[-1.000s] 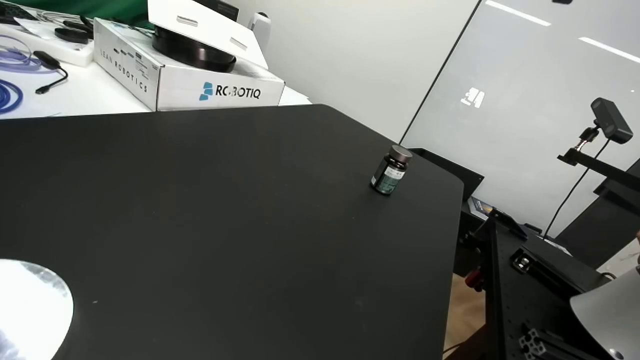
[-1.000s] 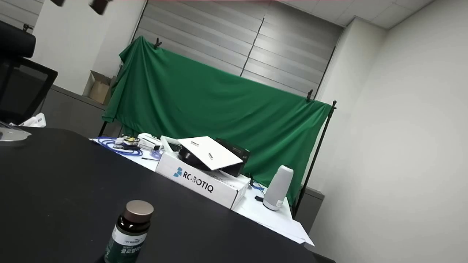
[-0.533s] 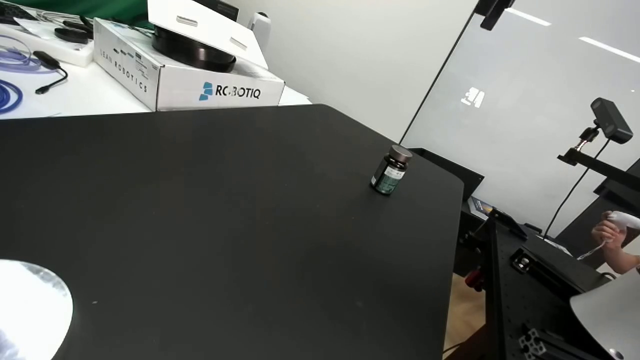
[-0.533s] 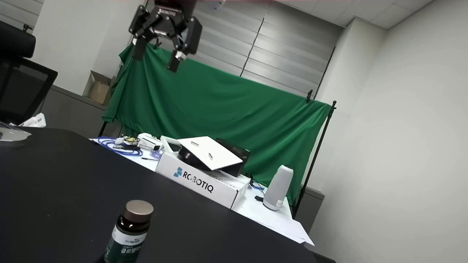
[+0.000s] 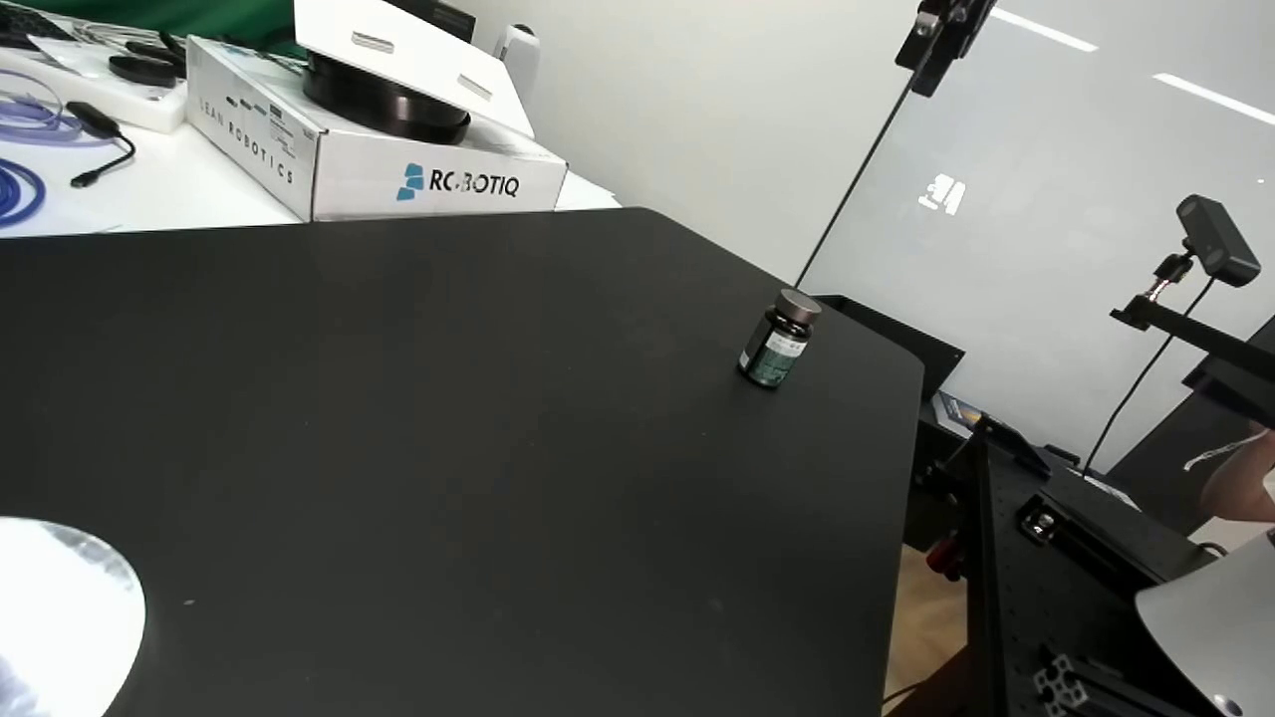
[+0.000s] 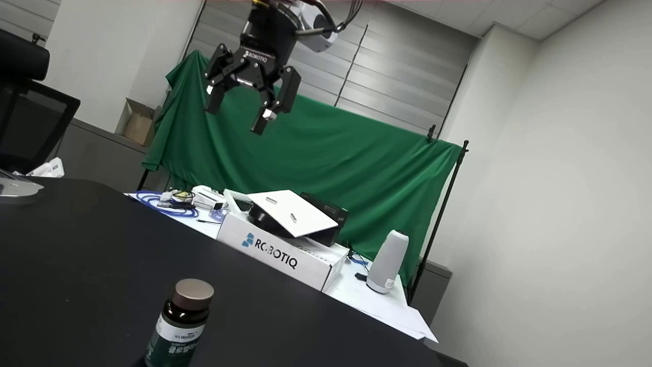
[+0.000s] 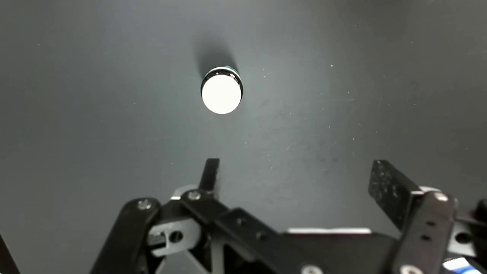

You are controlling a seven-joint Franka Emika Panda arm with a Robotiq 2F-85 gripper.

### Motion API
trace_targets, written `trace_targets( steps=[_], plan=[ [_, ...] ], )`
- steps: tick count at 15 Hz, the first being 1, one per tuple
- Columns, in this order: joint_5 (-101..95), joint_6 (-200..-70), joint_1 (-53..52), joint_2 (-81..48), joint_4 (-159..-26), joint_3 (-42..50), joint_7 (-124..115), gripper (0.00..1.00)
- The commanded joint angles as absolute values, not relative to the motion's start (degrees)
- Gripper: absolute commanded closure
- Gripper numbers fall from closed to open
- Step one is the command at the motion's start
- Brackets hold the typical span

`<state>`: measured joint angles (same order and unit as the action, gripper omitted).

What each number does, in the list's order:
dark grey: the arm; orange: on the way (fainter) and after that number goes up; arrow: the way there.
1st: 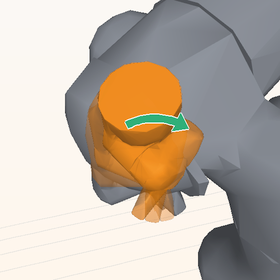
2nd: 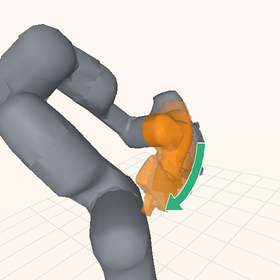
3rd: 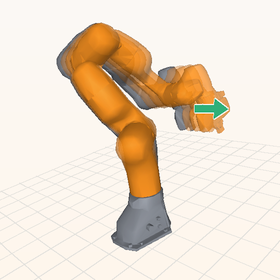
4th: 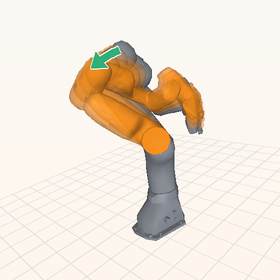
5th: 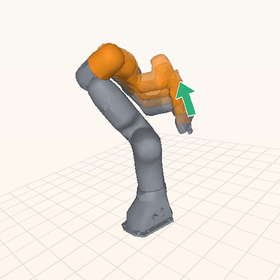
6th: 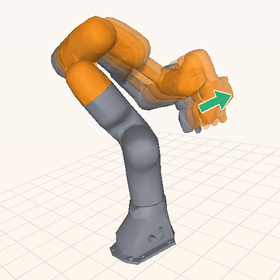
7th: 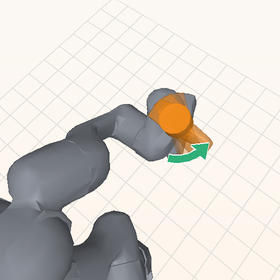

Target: Place the bottle on top of the silver object

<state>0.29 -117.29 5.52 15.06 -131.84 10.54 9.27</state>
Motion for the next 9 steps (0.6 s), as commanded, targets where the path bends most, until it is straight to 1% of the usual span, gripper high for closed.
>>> trace_targets(
  steps=[1, 3, 9],
  plan=[
    [-0.69, -118.46, 6.41, 14.69, -132.18, 9.73, 8.05, 0.00],
    [-3.11, -123.99, 7.28, 12.88, -134.94, 9.39, 5.63, 0.00],
    [-4.70, -134.93, 9.68, 5.17, -140.50, 10.48, 4.62, 0.00]
  ],
)
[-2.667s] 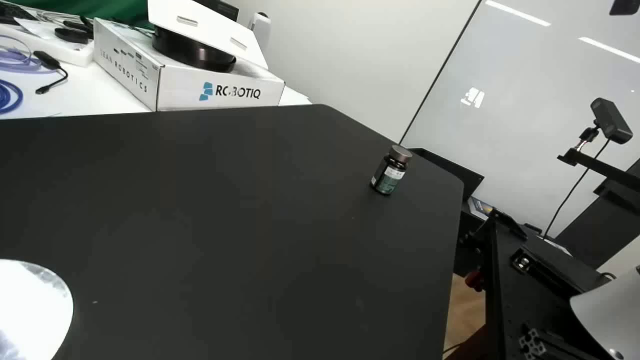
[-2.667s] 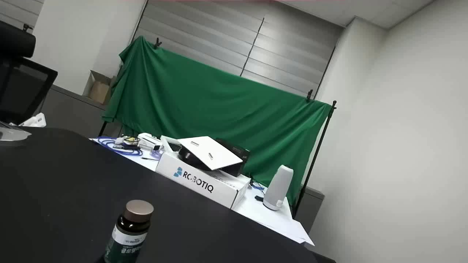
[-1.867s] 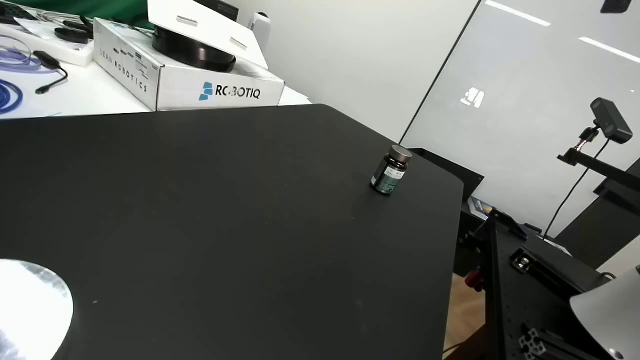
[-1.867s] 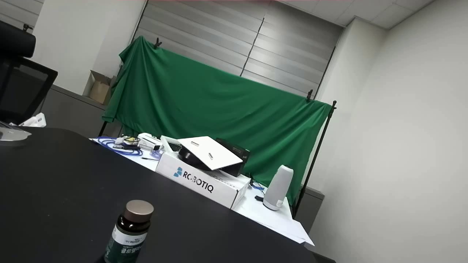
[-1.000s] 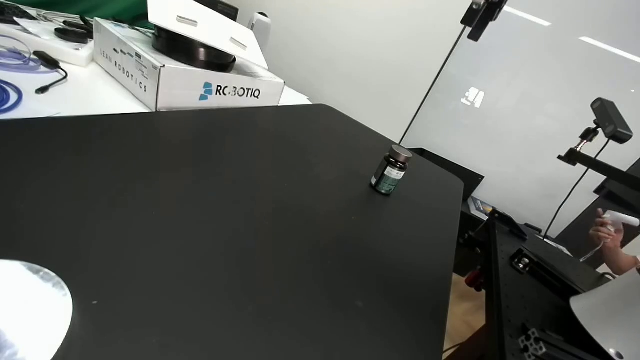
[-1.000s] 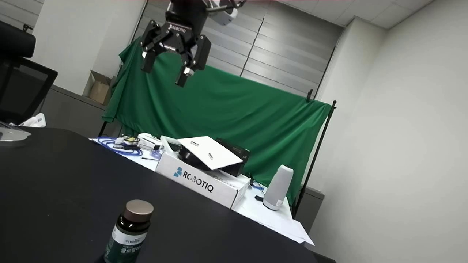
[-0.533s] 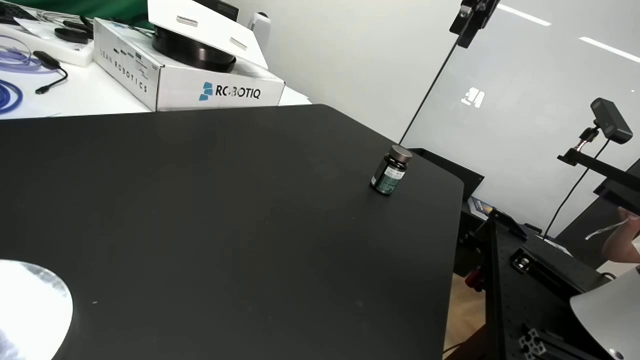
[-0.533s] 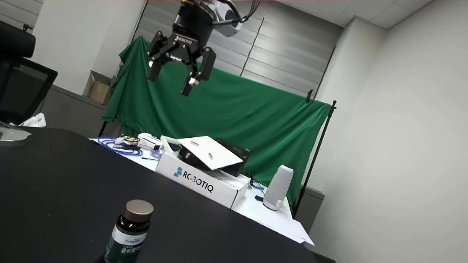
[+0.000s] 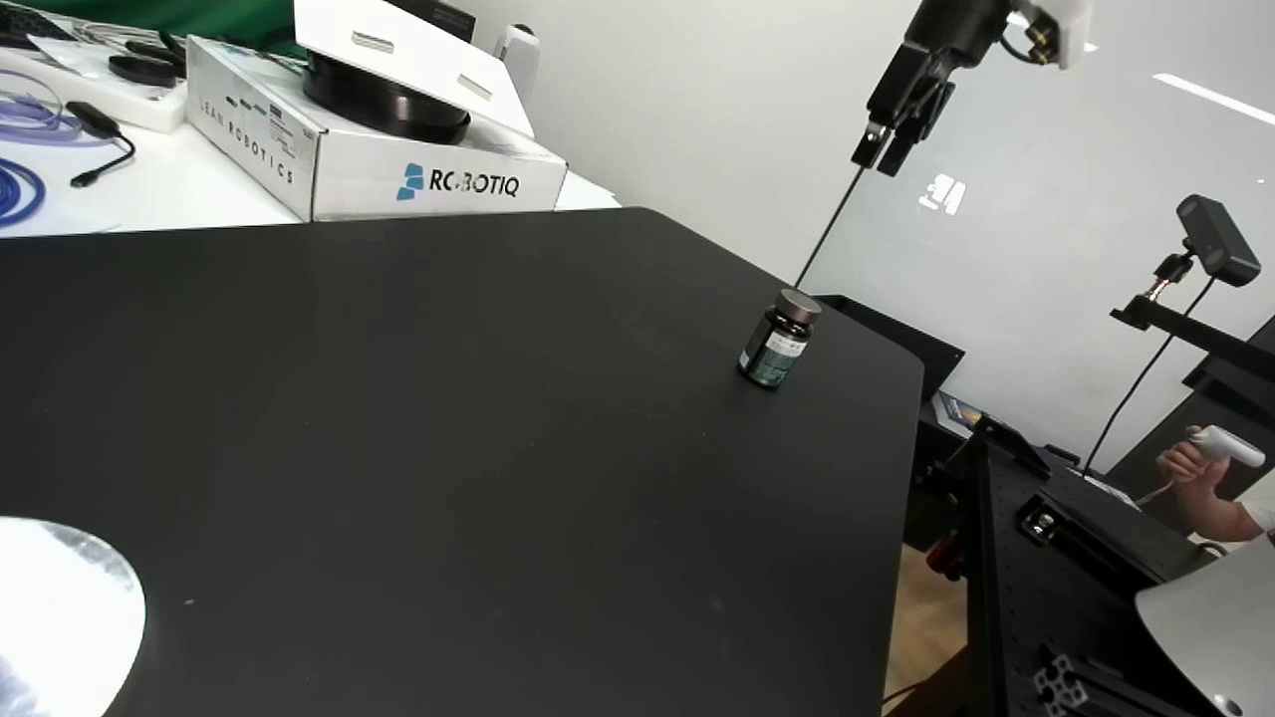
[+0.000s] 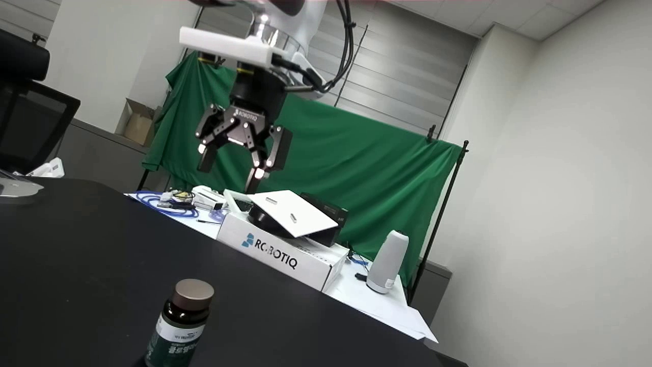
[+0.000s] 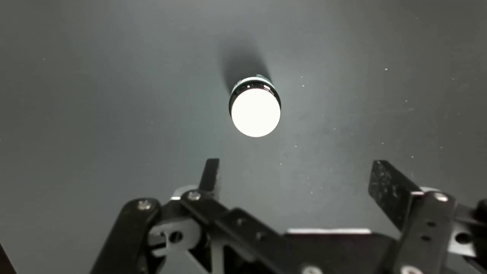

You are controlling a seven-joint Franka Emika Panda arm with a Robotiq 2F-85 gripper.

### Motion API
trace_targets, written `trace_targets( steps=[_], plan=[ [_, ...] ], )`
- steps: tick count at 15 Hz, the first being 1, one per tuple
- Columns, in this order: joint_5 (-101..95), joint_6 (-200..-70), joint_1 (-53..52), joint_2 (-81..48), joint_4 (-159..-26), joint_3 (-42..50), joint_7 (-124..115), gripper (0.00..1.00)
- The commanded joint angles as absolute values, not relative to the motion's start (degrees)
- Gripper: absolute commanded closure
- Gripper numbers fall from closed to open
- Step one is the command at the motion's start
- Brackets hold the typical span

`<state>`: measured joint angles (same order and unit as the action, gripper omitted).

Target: Place the bottle on top of the silver object

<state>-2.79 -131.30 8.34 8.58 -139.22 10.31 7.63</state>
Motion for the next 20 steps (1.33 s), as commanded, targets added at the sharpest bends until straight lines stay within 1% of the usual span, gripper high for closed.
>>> trace_targets(
  steps=[1, 6, 12, 20],
  plan=[
    [-5.25, -135.96, 10.14, 3.83, -140.98, 10.63, 4.27, 0.00],
    [-6.41, -142.52, 11.94, -1.98, -142.70, 11.92, 2.40, 0.00],
    [-2.06, -152.98, 12.16, -7.62, -143.67, 12.71, -2.38, 0.00],
    [3.73, -160.81, 10.60, -12.29, -144.03, 12.30, -8.36, 0.00]
  ],
)
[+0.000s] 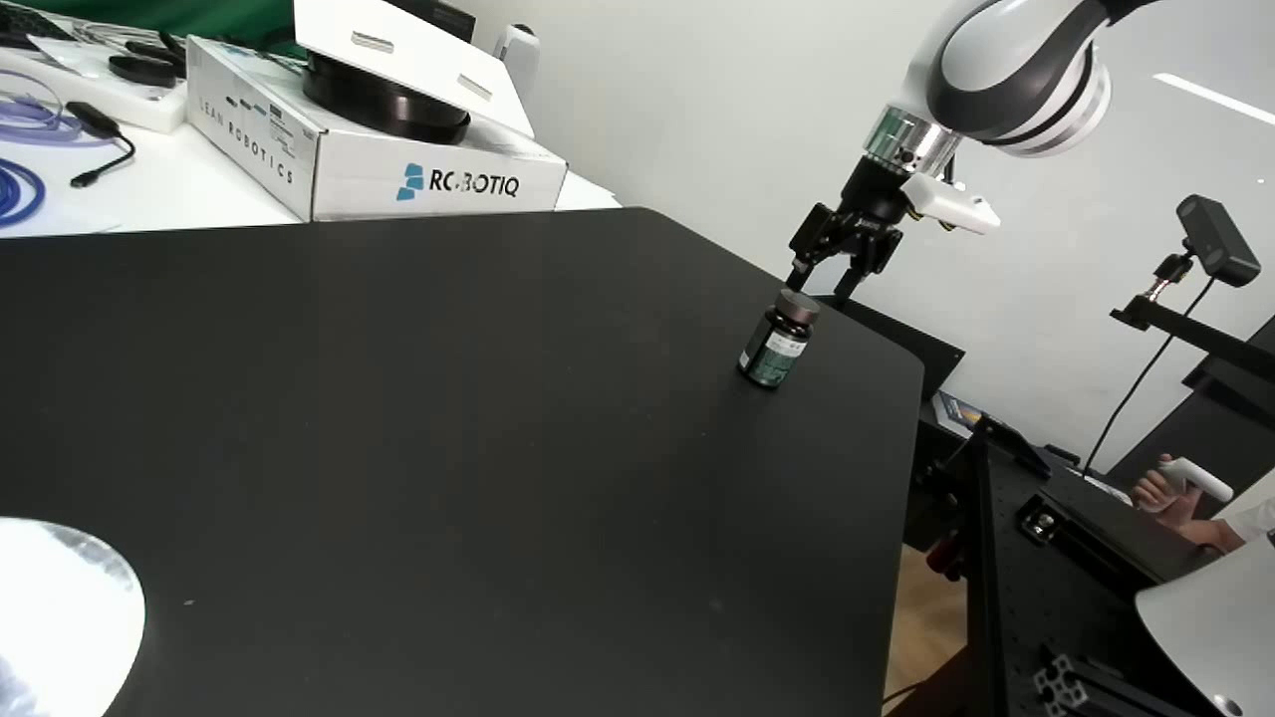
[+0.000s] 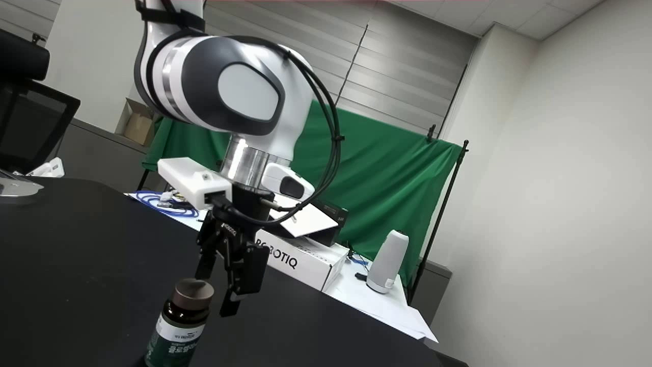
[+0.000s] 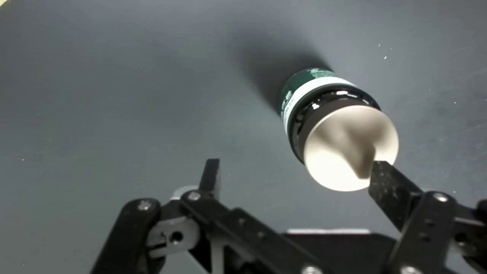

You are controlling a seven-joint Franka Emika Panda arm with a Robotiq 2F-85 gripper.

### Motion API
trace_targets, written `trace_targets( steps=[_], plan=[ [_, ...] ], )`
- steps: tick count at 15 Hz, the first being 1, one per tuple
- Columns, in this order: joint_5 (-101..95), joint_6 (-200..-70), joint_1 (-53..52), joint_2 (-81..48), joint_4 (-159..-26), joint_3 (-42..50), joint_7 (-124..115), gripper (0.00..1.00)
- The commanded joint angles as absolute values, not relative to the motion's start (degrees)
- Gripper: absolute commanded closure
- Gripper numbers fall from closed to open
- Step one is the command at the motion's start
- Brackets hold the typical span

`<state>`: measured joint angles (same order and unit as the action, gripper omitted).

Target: Place the bottle on top of the silver object

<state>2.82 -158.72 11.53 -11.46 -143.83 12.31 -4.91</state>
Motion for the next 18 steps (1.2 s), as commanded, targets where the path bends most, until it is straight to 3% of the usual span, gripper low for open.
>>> trace_targets(
  steps=[1, 18],
  plan=[
    [4.11, -161.14, 10.35, -12.58, -143.97, 12.27, -8.64, 0.00],
    [3.11, -160.84, 8.00, -12.36, -143.59, 12.90, -11.48, 0.00]
  ],
)
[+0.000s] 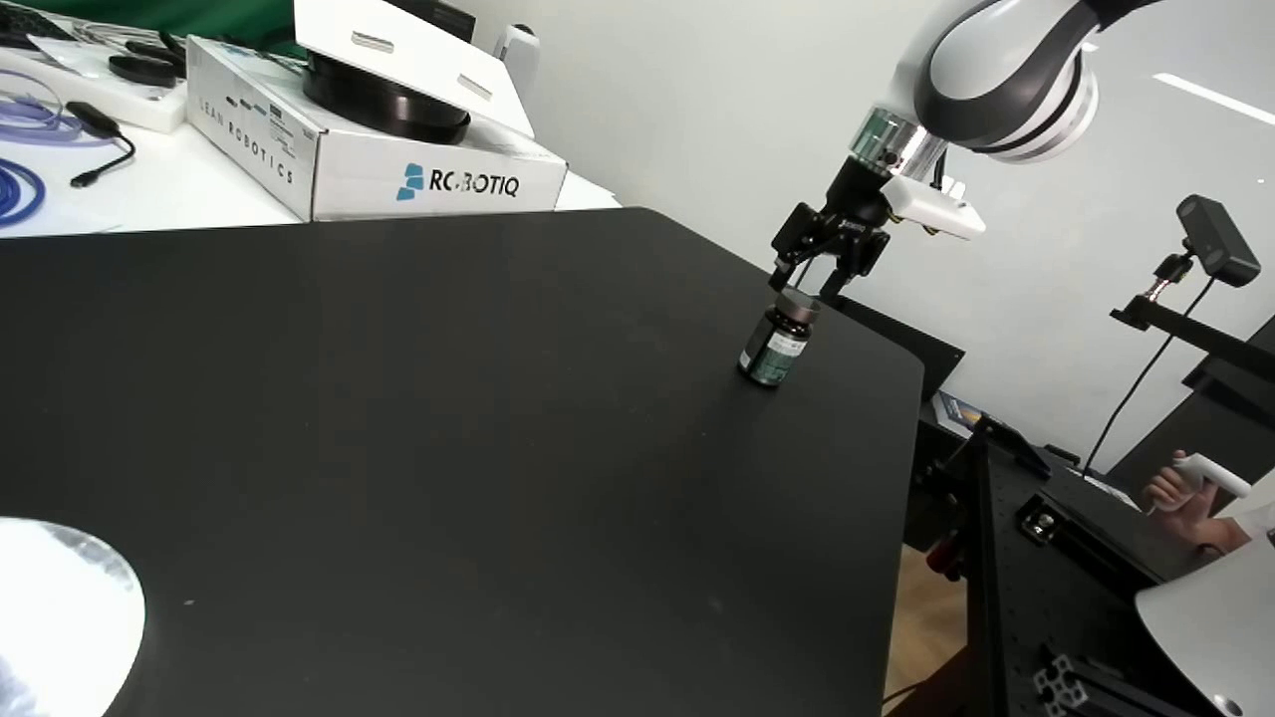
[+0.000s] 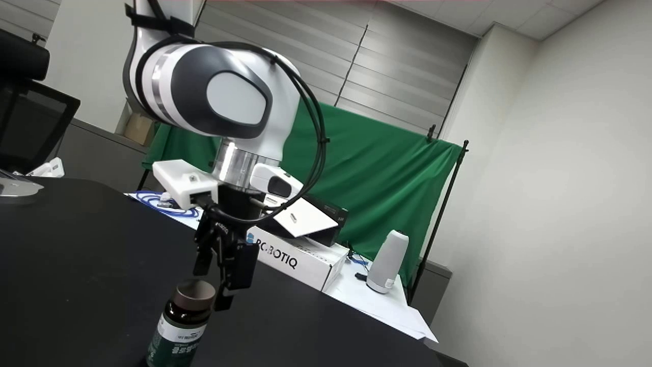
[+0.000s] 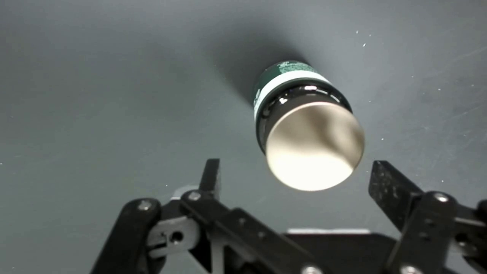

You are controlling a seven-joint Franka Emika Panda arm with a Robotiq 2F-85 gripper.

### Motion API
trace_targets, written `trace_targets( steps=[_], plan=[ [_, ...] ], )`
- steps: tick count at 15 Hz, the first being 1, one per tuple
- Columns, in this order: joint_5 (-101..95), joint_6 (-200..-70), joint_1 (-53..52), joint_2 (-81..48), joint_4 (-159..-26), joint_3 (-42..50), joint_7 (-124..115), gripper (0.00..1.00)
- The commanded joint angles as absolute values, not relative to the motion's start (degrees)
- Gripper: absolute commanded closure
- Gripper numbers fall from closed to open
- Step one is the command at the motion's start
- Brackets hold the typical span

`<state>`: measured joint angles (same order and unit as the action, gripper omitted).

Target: Place the bottle on top of the silver object

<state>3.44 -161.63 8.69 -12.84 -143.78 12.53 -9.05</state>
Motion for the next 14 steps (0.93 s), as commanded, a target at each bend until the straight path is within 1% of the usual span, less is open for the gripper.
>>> trace_targets(
  steps=[1, 9, 10, 11, 14],
  plan=[
    [3.22, -161.01, 7.89, -12.46, -143.65, 12.80, -11.66, 0.00],
    [2.46, -161.20, 5.73, -14.37, -143.86, 13.13, -15.33, 0.00],
    [2.08, -161.15, 5.40, -14.83, -143.73, 13.31, -15.59, 0.25],
    [2.21, -161.44, 5.22, -15.15, -143.77, 13.24, -15.63, 0.26],
    [2.15, -161.40, 4.45, -15.77, -143.65, 13.37, -16.25, 0.49]
  ],
)
